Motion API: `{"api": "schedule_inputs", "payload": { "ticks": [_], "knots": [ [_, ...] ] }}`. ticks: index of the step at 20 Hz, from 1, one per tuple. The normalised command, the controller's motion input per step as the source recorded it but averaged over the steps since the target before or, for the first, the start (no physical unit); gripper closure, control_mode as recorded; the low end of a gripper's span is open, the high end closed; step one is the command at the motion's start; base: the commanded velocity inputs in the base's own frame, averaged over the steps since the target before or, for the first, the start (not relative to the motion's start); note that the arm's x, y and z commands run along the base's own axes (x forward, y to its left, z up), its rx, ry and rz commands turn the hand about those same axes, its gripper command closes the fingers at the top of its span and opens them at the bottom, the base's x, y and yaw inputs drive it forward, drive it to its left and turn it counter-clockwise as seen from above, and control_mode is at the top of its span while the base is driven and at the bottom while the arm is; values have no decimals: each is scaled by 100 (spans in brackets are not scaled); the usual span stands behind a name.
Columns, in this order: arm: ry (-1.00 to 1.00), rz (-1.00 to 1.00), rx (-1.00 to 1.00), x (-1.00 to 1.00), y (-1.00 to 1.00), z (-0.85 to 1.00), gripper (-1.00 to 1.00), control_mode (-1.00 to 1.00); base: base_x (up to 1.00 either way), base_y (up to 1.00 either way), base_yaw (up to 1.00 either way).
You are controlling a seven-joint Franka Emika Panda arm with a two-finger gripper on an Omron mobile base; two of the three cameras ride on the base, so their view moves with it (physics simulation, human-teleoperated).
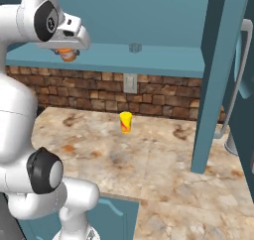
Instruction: Pick the jam and honey bottle from the counter and place them in the cabinets closest to them.
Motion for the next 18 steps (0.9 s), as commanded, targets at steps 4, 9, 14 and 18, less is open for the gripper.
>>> {"api": "schedule_inputs", "payload": {
  "ticks": [4, 9, 14, 18],
  "knots": [
    [0, 0, 2, 32, 0, 0, 100, -100, 0, 0, 0],
    [0, 0, 0, 44, 0, -3, 100, -100, 0, 0, 0],
    [1, 0, -3, 57, 1, -27, 100, -100, 0, 0, 0],
    [0, 0, -2, 71, 1, -19, 100, -100, 0, 0, 0]
  ]
}}
